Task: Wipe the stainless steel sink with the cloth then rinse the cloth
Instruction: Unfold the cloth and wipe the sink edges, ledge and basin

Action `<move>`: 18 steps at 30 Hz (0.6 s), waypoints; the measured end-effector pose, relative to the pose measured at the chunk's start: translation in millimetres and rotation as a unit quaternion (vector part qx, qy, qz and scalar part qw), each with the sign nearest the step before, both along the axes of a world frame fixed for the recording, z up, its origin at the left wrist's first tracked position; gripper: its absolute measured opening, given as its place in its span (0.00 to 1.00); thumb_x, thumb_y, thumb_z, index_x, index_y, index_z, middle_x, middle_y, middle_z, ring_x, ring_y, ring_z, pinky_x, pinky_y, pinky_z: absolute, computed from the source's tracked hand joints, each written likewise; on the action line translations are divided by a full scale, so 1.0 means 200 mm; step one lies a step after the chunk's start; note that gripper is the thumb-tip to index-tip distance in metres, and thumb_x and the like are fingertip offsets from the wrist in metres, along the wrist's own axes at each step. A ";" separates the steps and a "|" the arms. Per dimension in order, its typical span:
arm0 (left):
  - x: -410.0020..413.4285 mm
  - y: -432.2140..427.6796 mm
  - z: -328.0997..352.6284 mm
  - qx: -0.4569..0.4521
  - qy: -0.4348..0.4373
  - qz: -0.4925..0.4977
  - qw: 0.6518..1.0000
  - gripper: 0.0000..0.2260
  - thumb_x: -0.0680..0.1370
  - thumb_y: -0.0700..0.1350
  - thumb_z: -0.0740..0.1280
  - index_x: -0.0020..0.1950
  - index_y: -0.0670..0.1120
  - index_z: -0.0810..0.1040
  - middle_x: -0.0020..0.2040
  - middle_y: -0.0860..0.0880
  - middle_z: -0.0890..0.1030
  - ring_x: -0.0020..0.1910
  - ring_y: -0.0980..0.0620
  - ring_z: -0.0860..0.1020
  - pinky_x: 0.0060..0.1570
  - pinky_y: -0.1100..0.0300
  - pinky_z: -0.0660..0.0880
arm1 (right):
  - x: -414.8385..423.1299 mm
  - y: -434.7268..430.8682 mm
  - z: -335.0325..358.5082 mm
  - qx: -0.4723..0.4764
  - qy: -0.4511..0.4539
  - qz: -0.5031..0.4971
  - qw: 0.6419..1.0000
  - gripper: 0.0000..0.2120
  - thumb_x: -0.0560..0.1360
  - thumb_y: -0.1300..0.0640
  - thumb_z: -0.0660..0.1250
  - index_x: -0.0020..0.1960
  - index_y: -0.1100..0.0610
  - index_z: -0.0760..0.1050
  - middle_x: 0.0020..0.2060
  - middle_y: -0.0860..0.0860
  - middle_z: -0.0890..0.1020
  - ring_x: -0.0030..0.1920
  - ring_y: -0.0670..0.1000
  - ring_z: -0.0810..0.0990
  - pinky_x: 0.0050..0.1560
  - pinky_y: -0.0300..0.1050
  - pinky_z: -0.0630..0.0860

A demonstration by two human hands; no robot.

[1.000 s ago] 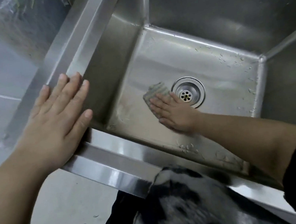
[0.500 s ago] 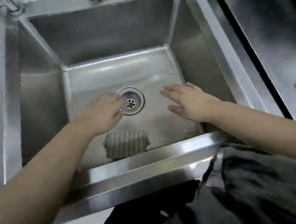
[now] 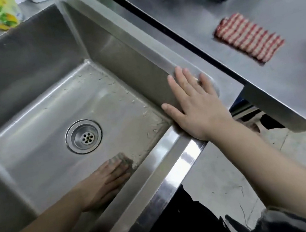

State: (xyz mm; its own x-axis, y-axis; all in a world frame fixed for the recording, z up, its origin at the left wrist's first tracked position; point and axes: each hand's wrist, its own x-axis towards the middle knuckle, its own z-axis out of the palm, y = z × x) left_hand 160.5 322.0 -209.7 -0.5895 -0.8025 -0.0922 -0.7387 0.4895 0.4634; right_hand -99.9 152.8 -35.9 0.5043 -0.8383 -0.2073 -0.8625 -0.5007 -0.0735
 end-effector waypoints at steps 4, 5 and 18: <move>-0.09 -0.29 -0.16 -0.028 -0.103 0.035 0.994 0.23 0.82 0.53 0.39 0.76 0.51 0.52 0.77 0.50 0.55 0.75 0.51 0.42 0.71 0.54 0.46 | 0.00 0.00 -0.01 -0.011 -0.013 -0.001 1.000 0.32 0.77 0.37 0.38 0.76 0.52 0.39 0.76 0.50 0.39 0.75 0.48 0.37 0.73 0.51 0.33; -0.10 -0.38 -0.19 -0.026 -0.127 0.042 0.991 0.23 0.81 0.54 0.39 0.75 0.50 0.54 0.75 0.47 0.62 0.75 0.49 0.44 0.70 0.51 0.45 | 0.00 0.00 -0.01 -0.011 -0.014 -0.002 1.000 0.33 0.76 0.36 0.37 0.76 0.52 0.39 0.76 0.50 0.39 0.75 0.48 0.37 0.73 0.50 0.34; -0.17 -0.72 -0.24 -0.096 -0.135 -0.082 0.983 0.21 0.81 0.53 0.48 0.74 0.52 0.60 0.74 0.49 0.63 0.75 0.45 0.53 0.70 0.48 0.52 | 0.07 -0.23 0.03 -0.014 -0.043 0.060 0.997 0.34 0.74 0.39 0.37 0.77 0.52 0.45 0.76 0.48 0.45 0.74 0.45 0.37 0.72 0.53 0.32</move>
State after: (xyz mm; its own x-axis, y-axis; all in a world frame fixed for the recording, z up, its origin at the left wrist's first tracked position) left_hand 125.7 177.5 -257.5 -0.6876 -0.7163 -0.1190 -0.7256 0.6717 0.1492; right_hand -86.6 107.4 -30.0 0.6165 -0.7755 -0.1365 -0.7872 -0.6030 -0.1294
